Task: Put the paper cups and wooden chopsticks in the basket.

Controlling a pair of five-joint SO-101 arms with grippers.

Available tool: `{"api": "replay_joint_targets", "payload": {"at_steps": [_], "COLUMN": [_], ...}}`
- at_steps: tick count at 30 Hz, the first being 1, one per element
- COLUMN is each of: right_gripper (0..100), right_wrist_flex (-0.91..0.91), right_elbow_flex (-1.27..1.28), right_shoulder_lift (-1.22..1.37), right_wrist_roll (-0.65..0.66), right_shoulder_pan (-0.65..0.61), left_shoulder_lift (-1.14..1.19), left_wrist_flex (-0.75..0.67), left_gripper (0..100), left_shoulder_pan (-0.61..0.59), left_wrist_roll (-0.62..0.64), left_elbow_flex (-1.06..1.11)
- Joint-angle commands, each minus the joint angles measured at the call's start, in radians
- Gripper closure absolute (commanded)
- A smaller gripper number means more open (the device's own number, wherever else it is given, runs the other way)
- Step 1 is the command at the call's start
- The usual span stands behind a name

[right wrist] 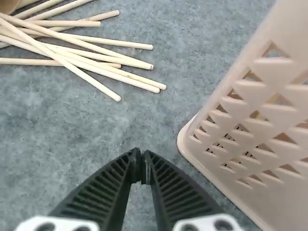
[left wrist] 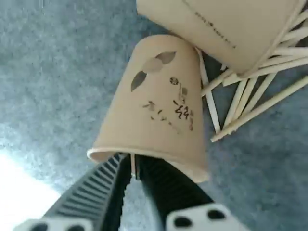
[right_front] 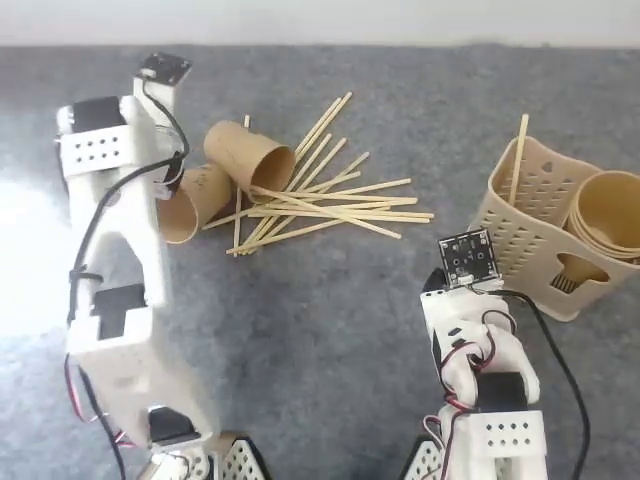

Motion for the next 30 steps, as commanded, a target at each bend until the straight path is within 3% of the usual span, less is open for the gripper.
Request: {"api": "replay_joint_targets", "payload": {"at_steps": [1,7,17,30], "right_gripper": [99.1,99.1,99.1,99.1], "right_wrist_flex": [-0.012,-0.012,-0.010,-0.010], "right_elbow_flex": [-0.009,-0.011,-0.008,-0.006], "right_shoulder_lift": [-0.008,-0.008,-0.008,-0.008], "right_wrist_roll": [0.018,0.018,0.020,0.020], "right_shoulder_pan": [-0.005,-0.007,-0.038,-0.038], "left_shoulder_lift": [0.055,0.115,0.138,0.149], "left_wrist_flex": [-0.089,-0.137,-0.112,0.103], "left_gripper": [99,99,99,98], "left_shoulder_pan": [0.009,0.058,0.170,0.075], "left_wrist_roll": [0.055,0.120,0.198,0.196], "left_elbow_flex": [-0.012,-0.059,-0.340,-0.679]}}
